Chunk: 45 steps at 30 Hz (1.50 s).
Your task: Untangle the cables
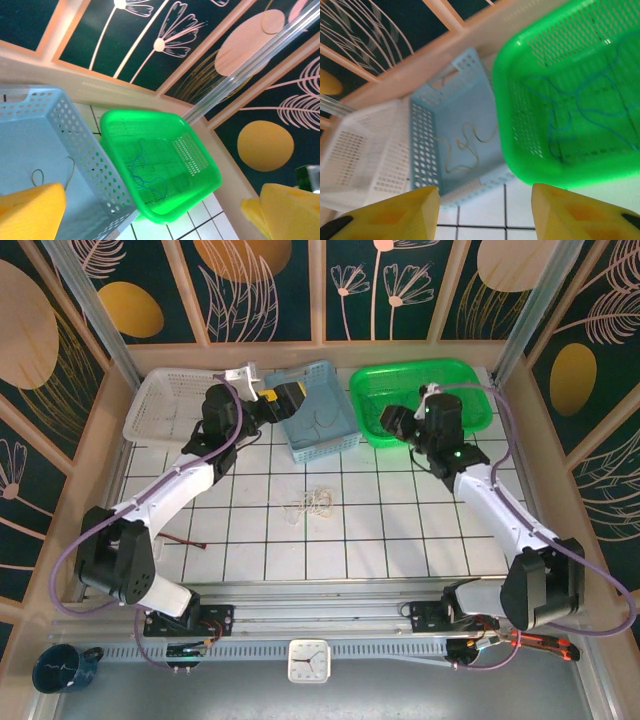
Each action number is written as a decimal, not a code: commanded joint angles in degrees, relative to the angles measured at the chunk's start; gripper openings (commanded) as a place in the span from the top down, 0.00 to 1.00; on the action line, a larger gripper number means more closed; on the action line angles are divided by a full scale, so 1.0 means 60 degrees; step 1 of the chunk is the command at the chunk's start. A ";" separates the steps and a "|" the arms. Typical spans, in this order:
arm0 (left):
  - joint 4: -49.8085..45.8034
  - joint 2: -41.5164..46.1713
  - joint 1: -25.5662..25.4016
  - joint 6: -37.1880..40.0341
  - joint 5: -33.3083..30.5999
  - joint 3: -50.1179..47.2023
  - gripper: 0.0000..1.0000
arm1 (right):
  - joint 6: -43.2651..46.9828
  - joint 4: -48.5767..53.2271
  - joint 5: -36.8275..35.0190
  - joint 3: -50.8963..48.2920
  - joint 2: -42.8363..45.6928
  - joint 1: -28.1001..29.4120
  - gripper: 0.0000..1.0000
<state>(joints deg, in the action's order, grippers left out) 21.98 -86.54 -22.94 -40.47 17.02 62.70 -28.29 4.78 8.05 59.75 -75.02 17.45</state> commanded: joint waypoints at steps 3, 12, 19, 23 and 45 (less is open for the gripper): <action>-0.0200 -0.0279 -0.0015 0.0321 -0.0970 -0.0064 0.01 | 0.0394 0.0191 0.1430 0.0791 -0.1020 -0.0023 0.47; -0.1573 -0.1791 0.1023 0.0714 -0.1544 0.1785 0.01 | 0.0958 -0.0307 0.1847 0.0475 -0.2569 0.1439 0.47; -0.2046 -0.3755 0.2221 0.0576 -0.1508 0.3015 0.01 | 0.0813 -0.0887 0.1920 -0.0002 -0.3242 0.2100 0.47; -0.2953 -0.4479 0.2293 0.1082 -0.1269 0.3605 0.01 | 0.0788 -0.0986 0.1817 -0.0281 -0.3193 0.2101 0.47; -0.3419 -0.5278 0.1562 0.0526 0.0267 0.4965 0.01 | 0.0409 -0.1463 0.1448 -0.0539 -0.1891 0.1653 0.46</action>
<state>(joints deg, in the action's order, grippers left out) 5.10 -119.79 -14.26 -39.16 20.67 89.25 -24.97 -2.57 17.82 54.94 -86.78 28.34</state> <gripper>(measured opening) 0.988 0.535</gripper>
